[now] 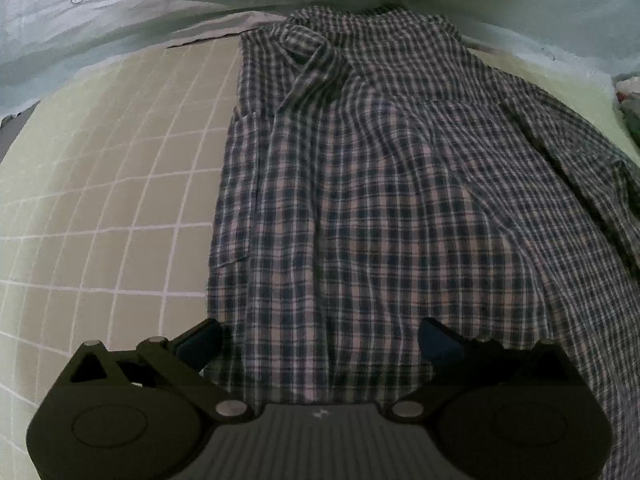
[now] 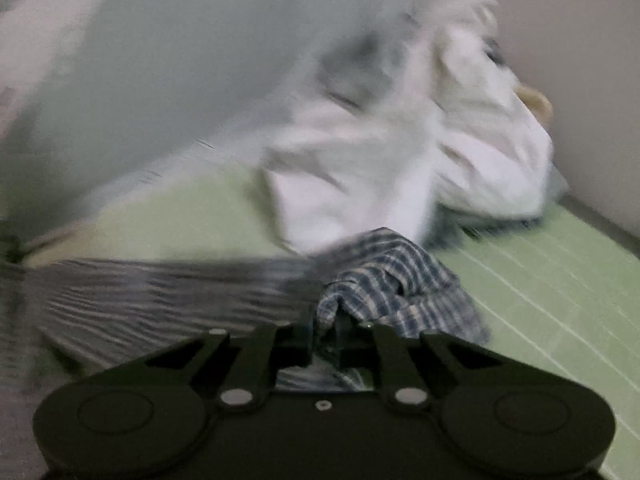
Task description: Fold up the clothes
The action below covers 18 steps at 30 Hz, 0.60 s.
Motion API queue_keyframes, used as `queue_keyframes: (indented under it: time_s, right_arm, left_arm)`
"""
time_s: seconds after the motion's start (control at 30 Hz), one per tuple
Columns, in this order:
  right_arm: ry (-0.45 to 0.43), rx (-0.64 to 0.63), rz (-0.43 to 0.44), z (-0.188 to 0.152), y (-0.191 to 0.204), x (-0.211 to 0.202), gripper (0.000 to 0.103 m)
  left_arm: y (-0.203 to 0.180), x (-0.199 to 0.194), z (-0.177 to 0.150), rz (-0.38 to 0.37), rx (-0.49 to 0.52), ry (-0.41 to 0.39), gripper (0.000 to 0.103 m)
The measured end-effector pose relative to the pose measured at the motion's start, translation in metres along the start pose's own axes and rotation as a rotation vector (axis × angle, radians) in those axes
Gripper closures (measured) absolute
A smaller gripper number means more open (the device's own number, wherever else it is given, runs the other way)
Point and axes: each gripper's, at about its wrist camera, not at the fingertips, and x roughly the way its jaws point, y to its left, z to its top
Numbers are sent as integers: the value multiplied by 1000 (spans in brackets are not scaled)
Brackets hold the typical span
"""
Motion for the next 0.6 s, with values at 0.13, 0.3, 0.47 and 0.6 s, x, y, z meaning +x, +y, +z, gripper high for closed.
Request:
queue_keyframes:
  time_s: [0.13,0.3,0.47,0.6]
  right_arm:
    - [-48,-48,188,9,62,-29,94]
    - [-12,-124,550,-5,161,-56,94]
    - [122,-387,629,-55,237,-58,42]
    - [135,-406,584,-68,223,-66,18]
  left_arm:
    - [-1,-1,-2,1,-2,-14,0]
    - [-1,-1,-2,-2,0,-24,0]
    - [-1,0,1,-5,-3,-9,0]
    - [1,-3,3,-8,-16,6,0]
